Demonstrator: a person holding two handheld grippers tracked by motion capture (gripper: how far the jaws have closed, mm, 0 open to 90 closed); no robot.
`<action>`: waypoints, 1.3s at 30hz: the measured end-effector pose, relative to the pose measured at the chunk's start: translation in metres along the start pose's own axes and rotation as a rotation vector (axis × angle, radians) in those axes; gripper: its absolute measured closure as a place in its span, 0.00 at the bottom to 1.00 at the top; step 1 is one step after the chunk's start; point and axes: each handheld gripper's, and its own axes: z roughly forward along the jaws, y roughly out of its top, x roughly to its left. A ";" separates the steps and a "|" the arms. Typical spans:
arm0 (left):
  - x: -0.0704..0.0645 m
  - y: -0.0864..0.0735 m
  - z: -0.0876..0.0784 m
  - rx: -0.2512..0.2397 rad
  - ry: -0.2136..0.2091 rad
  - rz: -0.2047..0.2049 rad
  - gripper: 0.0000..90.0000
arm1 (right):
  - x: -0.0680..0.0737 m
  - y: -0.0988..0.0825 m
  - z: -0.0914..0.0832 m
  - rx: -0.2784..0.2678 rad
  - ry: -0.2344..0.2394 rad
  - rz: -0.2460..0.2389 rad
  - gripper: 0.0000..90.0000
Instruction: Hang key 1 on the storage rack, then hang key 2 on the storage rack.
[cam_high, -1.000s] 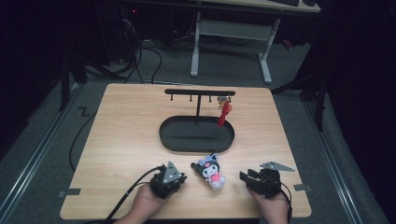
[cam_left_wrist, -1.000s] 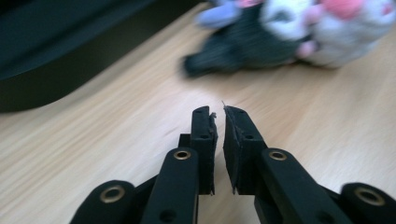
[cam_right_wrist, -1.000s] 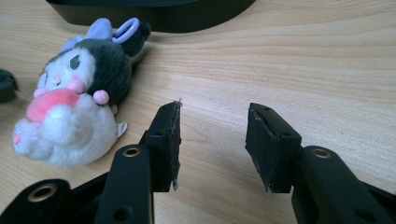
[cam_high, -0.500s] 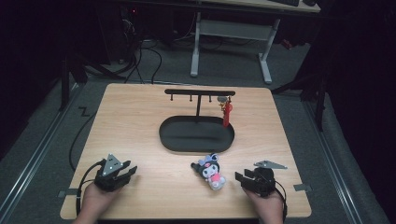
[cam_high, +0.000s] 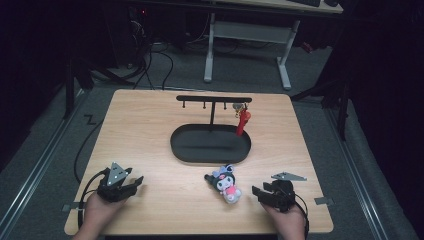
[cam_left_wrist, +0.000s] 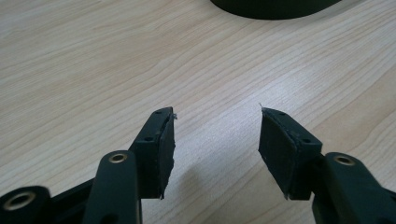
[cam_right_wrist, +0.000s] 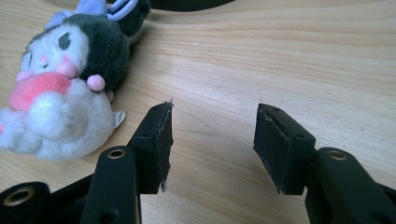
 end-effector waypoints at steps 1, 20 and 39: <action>0.000 0.001 0.001 0.001 -0.002 0.007 0.50 | 0.001 0.001 -0.001 0.004 -0.008 -0.007 0.53; -0.006 0.006 0.002 0.001 -0.040 0.032 0.47 | 0.009 0.026 0.006 0.297 -0.130 -0.081 0.43; -0.010 0.011 0.006 -0.004 -0.053 0.061 0.46 | 0.020 0.043 0.012 0.410 -0.150 -0.142 0.36</action>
